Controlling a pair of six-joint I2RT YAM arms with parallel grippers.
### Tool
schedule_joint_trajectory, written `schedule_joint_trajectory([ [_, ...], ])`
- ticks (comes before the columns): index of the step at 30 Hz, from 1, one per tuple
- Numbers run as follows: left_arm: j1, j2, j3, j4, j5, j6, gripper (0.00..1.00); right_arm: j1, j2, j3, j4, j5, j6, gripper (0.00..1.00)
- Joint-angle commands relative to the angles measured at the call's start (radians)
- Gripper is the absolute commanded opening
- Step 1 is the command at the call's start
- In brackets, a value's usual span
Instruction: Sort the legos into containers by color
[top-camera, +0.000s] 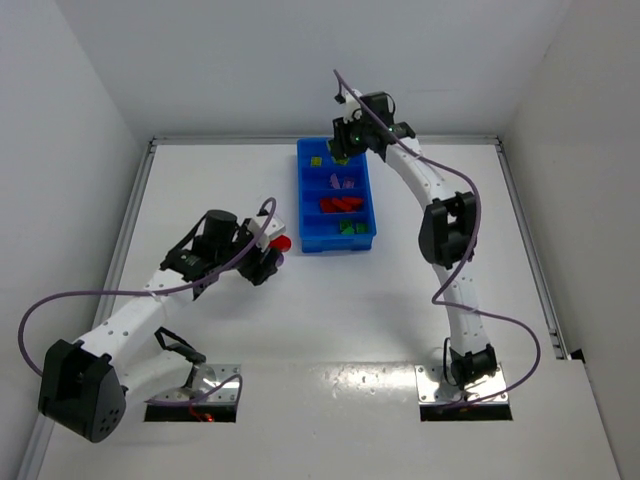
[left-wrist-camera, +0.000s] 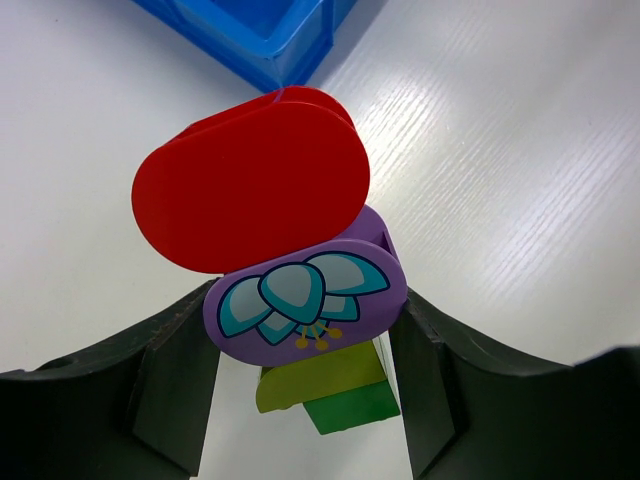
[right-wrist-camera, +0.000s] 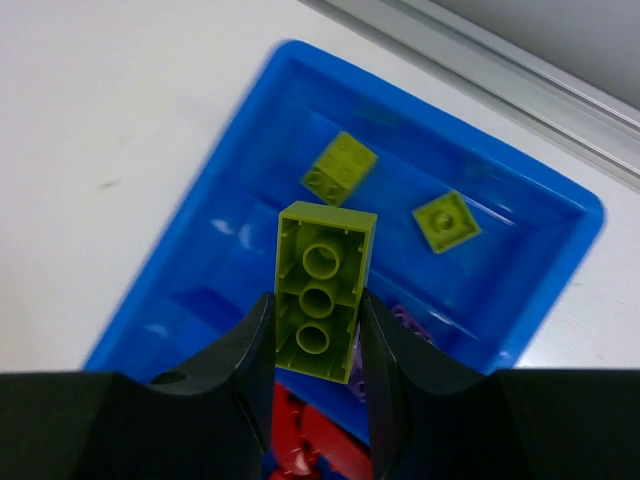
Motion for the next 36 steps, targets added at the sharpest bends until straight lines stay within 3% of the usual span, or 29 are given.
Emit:
schedule_joint_trajectory([
  [1, 0.016, -0.004, 0.046, 0.041, 0.013, -0.020, 0.28, -0.003, 0.017, 0.036, 0.064, 0.162, -0.061, 0.00],
  [4, 0.027, -0.004, 0.055, 0.041, 0.013, -0.020, 0.28, -0.003, 0.042, 0.036, 0.133, 0.251, -0.061, 0.00],
  [14, 0.036, 0.016, 0.064, 0.041, 0.003, -0.011, 0.28, -0.003, 0.141, 0.096, 0.216, 0.308, -0.079, 0.00],
  [17, 0.036, 0.016, 0.065, 0.041, 0.003, -0.011, 0.28, -0.003, 0.161, 0.096, 0.207, 0.323, -0.079, 0.06],
  [20, 0.036, 0.026, 0.074, 0.041, 0.003, -0.002, 0.28, -0.003, 0.152, 0.076, 0.207, 0.323, -0.079, 0.30],
  [21, 0.036, 0.037, 0.074, 0.041, 0.003, -0.002, 0.28, -0.003, 0.152, 0.062, 0.207, 0.323, -0.079, 0.49],
  [22, 0.036, 0.037, 0.074, 0.041, 0.003, -0.002, 0.28, -0.003, 0.139, 0.050, 0.207, 0.314, -0.079, 0.57],
  [24, 0.036, 0.046, 0.074, 0.050, 0.003, -0.002, 0.28, -0.003, 0.097, 0.015, 0.217, 0.279, -0.070, 0.72],
  [26, 0.036, 0.046, 0.074, 0.050, 0.025, -0.002, 0.28, -0.003, 0.050, -0.025, 0.248, 0.231, -0.058, 0.74],
  [32, 0.036, 0.034, 0.074, 0.073, 0.072, 0.008, 0.28, -0.087, -0.108, -0.083, 0.184, -0.288, 0.114, 0.69],
  [33, 0.036, 0.025, 0.074, 0.083, 0.083, 0.008, 0.28, -0.099, -0.109, -0.068, 0.121, -0.471, 0.144, 0.67],
  [36, 0.036, 0.000, 0.074, 0.083, 0.102, 0.008, 0.28, -0.109, -0.130, -0.120, 0.026, -0.775, 0.291, 0.65],
])
